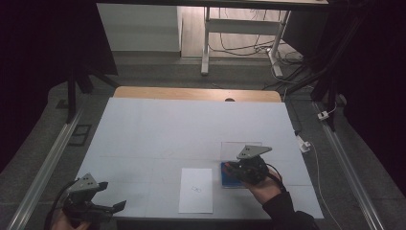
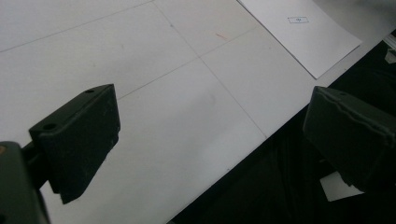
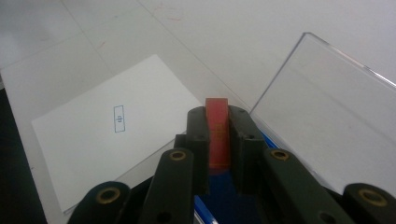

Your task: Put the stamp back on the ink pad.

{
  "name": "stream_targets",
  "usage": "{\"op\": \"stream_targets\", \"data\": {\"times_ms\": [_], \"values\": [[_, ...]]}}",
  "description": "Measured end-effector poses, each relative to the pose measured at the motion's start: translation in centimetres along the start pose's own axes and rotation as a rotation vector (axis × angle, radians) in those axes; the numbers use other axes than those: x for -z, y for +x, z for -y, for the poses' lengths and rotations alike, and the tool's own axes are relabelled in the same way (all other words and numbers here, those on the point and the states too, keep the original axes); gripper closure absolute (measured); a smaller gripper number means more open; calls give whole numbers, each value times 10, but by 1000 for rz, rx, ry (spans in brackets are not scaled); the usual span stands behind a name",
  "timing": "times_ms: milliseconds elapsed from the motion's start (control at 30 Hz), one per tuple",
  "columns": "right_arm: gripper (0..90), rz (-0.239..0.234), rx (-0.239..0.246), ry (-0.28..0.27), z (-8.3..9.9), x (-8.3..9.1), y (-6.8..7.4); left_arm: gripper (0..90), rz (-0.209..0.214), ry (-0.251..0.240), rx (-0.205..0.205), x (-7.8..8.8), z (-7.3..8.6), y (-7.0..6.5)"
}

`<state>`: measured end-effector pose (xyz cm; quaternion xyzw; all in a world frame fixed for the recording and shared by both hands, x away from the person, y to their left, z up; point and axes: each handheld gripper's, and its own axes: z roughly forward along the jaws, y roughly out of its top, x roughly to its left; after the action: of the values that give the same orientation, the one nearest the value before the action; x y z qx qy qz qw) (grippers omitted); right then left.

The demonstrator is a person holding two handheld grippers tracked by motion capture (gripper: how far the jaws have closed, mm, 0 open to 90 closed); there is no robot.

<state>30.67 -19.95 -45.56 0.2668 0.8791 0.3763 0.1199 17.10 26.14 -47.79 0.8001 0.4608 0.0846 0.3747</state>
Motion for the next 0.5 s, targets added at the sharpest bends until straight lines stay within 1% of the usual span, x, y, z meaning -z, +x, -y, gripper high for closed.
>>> {"op": "stream_targets", "data": {"times_ms": [333,500], "values": [[803,40,-23,10,6,6,-11,43,1,-2,1,0,0,0],[803,53,-29,15,9,8,-16,43,2,-2,2,0,0,0]]}}
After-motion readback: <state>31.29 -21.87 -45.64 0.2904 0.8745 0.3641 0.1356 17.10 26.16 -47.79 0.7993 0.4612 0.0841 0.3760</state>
